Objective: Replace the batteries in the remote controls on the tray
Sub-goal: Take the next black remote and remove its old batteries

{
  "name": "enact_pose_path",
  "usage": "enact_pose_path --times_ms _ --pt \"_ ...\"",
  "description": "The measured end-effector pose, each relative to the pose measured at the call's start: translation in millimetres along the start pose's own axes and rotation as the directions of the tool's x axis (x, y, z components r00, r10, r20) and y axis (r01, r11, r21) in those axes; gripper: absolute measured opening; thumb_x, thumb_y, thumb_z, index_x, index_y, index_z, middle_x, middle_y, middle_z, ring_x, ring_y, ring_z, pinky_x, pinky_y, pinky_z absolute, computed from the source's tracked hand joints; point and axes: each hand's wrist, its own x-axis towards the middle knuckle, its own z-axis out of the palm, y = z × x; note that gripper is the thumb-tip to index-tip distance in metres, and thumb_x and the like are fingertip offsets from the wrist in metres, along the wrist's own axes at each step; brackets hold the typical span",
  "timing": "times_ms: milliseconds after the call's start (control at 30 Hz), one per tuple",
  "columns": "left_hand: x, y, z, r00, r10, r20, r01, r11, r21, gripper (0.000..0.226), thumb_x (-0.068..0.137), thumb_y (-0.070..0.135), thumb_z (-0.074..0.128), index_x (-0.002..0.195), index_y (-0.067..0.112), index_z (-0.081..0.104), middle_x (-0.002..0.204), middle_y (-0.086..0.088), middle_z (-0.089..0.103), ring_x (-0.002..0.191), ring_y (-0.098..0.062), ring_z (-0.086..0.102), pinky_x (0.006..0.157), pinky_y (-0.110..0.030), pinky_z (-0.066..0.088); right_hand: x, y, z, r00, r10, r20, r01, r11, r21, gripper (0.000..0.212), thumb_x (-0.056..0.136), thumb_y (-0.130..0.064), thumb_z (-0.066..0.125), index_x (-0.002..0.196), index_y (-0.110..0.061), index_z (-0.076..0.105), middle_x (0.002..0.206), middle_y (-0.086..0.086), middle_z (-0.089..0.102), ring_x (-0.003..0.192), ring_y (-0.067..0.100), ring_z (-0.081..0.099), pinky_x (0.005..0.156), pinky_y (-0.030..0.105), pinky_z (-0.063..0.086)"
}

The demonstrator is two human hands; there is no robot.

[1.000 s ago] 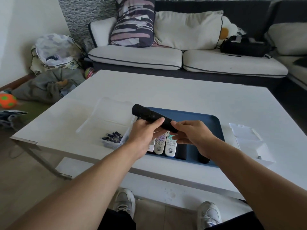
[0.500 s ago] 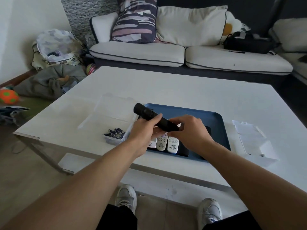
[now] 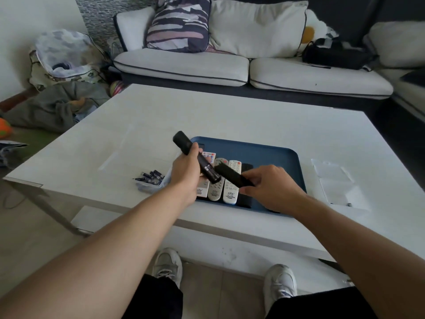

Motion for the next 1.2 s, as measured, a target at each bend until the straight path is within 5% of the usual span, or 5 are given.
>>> enact_pose_path --times_ms 200,667,833,1000,1200 --pt "-2 5 -5 0.99 -0.139 0.009 0.139 0.983 -0.117 0.031 0.102 0.042 0.055 0.103 0.011 0.058 0.068 -0.009 0.059 0.06 -0.022 0.062 0.075 -0.043 0.06 -29 20 18 0.968 0.047 0.245 0.024 0.961 -0.277 0.043 0.083 -0.048 0.075 0.125 -0.04 0.066 0.116 -0.018 0.069 0.097 0.006 0.063 0.086 0.031 0.054" --pt "-14 3 9 0.908 -0.199 0.369 0.229 0.973 -0.037 0.042 0.104 0.043 0.047 0.121 0.008 0.064 0.083 -0.009 0.063 0.079 -0.026 0.064 0.084 -0.051 0.06 -44 37 34 0.99 0.065 0.122 0.008 0.857 -0.515 0.05 0.079 -0.069 0.067 0.115 -0.035 0.06 0.114 -0.011 0.065 0.1 0.015 0.064 0.077 0.031 0.047" --pt "-15 3 12 0.899 -0.165 0.406 0.183 0.983 -0.006 0.042 0.103 0.045 0.05 0.126 0.013 0.065 0.083 -0.008 0.062 0.072 -0.02 0.067 0.075 -0.043 0.063 -39 17 17 0.994 -0.076 -0.081 0.047 0.948 -0.315 0.032 0.087 -0.063 0.063 0.101 -0.035 0.066 0.101 -0.017 0.066 0.085 0.007 0.062 0.072 0.028 0.05" --pt "-14 -1 16 0.883 -0.15 0.445 0.159 0.987 0.018 0.042 0.1 0.051 0.05 0.123 0.021 0.07 0.087 -0.005 0.063 0.074 -0.017 0.066 0.094 -0.046 0.056 -31 -5 24 0.87 -0.344 -0.352 0.323 0.939 -0.12 0.031 0.087 -0.034 0.075 0.118 -0.03 0.072 0.105 -0.016 0.064 0.09 0.009 0.06 0.07 0.023 0.05" --pt "-21 0 17 0.885 -0.184 0.428 0.202 0.979 0.003 0.045 0.101 0.054 0.047 0.125 0.023 0.07 0.102 -0.005 0.077 0.082 -0.013 0.075 0.056 -0.025 0.056 -18 -22 28 0.858 -0.422 -0.294 0.395 0.907 -0.15 0.05 0.086 -0.028 0.077 0.133 -0.016 0.064 0.122 0.004 0.06 0.108 0.025 0.057 0.087 0.029 0.045"
